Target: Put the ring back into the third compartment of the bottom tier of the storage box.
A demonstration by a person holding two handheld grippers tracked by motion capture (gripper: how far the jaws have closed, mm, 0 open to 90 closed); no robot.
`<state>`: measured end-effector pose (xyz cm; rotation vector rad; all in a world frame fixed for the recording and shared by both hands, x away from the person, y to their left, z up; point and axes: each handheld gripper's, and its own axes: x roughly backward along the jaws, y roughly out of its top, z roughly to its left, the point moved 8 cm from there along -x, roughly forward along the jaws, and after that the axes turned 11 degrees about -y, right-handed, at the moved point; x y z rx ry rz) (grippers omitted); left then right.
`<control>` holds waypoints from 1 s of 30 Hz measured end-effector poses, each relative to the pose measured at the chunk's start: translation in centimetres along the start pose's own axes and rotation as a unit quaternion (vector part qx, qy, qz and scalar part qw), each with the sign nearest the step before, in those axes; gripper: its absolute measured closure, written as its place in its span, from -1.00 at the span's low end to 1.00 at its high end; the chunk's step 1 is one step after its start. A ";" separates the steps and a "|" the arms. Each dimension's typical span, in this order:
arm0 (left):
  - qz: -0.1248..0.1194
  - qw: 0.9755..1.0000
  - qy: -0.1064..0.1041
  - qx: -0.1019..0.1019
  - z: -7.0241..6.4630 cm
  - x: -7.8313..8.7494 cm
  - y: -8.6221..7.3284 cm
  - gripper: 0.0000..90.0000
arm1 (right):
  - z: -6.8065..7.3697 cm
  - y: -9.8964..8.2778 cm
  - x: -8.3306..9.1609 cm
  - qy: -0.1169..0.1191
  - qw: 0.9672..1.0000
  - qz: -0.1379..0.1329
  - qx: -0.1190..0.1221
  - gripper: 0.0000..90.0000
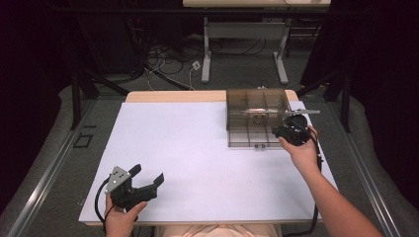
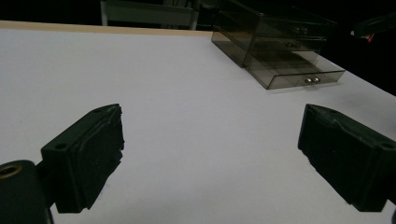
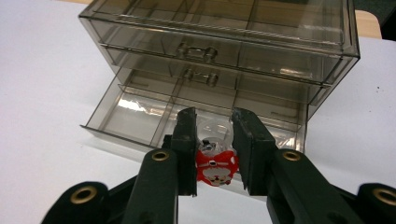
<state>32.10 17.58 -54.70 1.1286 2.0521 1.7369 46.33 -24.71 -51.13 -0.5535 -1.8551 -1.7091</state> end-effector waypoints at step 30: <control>0.001 1.000 0.000 0.000 0.0 0.0 0.0 -0.84 | -1.1 -0.3 -4.3 -0.039 0.999 0.032 -0.022 0.58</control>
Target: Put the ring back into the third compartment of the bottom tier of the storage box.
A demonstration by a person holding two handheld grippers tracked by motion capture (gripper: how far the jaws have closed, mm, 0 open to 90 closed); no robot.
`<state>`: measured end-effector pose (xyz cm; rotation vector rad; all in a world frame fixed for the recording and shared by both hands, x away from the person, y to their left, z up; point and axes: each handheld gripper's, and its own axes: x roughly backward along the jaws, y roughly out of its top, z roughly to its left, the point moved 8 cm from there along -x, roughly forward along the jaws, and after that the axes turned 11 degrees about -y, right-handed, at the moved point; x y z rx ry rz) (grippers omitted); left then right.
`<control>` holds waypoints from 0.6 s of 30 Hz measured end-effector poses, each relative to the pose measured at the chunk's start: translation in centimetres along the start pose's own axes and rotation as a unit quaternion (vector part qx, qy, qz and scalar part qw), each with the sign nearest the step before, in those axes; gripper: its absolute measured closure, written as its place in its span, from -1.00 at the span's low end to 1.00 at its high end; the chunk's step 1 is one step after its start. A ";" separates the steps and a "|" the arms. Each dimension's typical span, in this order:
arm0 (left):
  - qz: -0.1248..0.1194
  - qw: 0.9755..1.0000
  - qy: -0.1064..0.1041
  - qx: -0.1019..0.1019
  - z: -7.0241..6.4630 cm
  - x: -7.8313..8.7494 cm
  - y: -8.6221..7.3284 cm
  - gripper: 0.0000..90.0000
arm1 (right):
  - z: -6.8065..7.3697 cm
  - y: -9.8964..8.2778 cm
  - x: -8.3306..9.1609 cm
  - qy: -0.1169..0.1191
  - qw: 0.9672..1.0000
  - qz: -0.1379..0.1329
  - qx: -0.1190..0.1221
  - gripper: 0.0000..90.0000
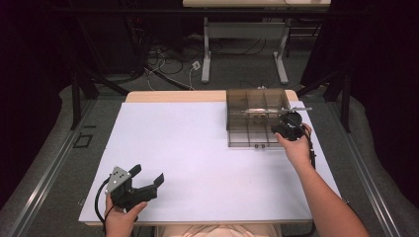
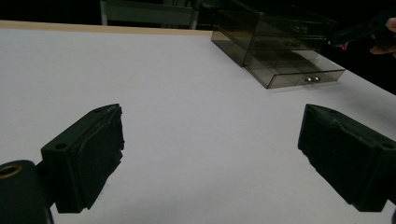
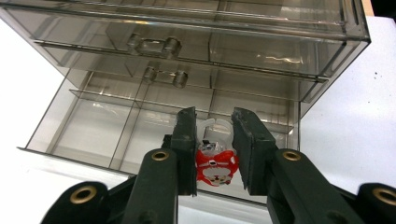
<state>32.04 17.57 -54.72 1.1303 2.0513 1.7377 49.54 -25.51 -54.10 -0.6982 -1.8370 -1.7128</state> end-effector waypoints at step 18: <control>0.000 1.000 0.000 0.000 0.0 0.0 0.0 -0.84 | -0.7 -0.5 -1.4 -0.013 1.000 0.023 -0.015 0.58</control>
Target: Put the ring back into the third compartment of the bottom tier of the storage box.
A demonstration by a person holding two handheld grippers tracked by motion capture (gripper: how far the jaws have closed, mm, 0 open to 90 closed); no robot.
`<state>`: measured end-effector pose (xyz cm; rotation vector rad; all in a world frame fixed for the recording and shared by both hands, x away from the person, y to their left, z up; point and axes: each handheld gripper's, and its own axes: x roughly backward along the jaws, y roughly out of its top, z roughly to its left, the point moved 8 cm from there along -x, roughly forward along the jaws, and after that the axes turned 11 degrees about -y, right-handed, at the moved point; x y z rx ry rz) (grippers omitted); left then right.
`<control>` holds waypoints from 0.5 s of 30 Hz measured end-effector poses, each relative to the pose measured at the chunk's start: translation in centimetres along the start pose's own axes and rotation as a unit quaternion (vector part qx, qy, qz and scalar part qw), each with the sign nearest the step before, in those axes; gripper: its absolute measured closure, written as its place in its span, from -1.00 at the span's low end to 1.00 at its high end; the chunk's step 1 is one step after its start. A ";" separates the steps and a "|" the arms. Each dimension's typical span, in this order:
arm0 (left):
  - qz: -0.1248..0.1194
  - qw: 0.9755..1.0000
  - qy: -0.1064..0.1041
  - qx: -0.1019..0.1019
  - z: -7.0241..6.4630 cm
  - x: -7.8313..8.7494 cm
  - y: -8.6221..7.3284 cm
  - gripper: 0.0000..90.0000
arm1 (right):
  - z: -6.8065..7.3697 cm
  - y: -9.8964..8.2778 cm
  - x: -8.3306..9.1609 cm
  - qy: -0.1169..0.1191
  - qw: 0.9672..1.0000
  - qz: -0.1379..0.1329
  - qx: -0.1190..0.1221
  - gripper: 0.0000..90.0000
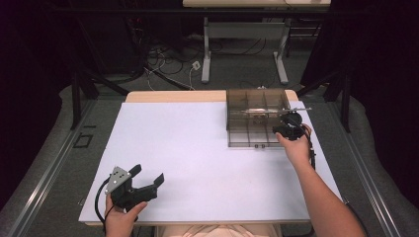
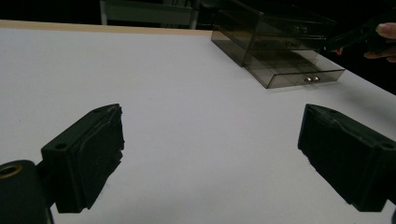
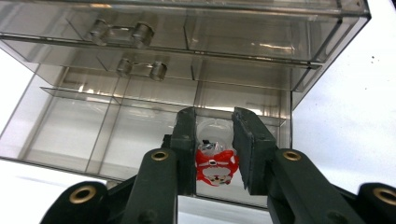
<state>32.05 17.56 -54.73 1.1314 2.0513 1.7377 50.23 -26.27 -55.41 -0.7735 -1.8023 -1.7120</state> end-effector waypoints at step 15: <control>0.001 1.000 0.000 0.000 0.0 0.0 0.0 -0.84 | -0.7 -0.3 -1.1 -0.013 1.000 0.015 -0.012 0.57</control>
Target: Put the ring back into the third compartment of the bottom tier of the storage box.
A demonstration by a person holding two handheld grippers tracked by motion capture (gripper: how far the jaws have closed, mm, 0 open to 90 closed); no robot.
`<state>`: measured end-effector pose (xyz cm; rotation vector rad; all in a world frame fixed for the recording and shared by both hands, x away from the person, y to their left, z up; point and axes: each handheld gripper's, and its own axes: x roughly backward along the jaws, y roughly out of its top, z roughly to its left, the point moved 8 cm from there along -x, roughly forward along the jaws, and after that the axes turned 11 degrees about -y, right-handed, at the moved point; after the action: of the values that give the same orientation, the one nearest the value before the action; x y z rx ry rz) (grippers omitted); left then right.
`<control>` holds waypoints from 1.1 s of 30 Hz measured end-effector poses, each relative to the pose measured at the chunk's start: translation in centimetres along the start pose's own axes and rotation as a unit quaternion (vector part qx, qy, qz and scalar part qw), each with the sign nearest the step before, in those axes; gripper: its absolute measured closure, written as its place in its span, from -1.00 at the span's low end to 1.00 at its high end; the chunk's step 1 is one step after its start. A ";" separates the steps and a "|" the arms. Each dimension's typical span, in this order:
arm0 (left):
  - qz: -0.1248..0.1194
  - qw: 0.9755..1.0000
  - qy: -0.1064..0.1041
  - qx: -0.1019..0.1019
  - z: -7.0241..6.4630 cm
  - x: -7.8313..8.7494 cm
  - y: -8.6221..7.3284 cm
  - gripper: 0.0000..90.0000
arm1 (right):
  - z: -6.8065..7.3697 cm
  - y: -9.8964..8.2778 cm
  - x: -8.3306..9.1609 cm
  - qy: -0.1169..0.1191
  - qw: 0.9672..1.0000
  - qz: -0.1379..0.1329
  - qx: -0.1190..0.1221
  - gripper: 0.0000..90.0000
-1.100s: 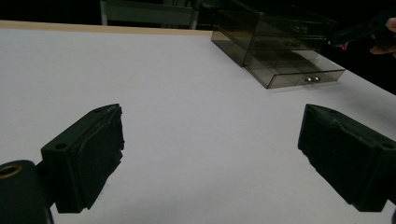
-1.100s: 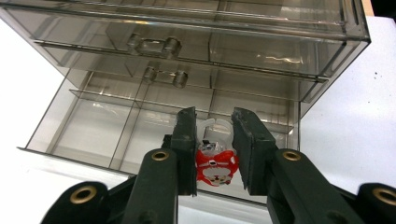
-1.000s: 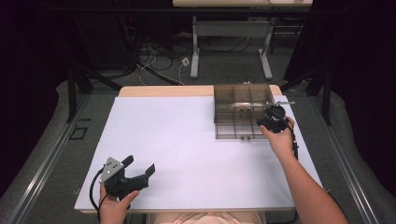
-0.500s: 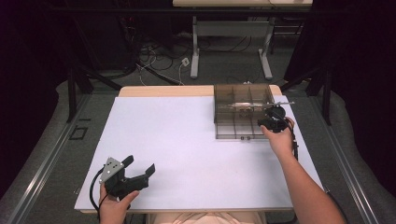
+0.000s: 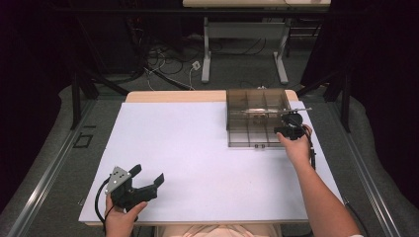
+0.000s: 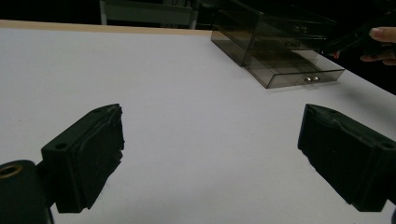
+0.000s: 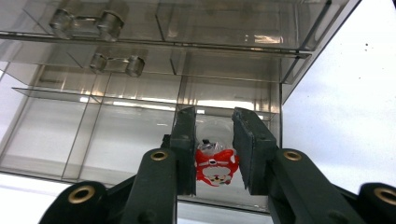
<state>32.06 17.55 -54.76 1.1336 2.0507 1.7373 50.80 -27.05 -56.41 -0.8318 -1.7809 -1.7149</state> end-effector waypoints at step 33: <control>0.001 1.000 -0.001 0.001 0.0 0.0 0.0 -0.83 | -0.2 -0.7 -1.3 -0.010 1.000 0.022 -0.001 0.51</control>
<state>32.04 17.53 -54.79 1.1383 2.0504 1.7366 51.12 -27.36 -57.83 -0.8861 -1.7606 -1.6864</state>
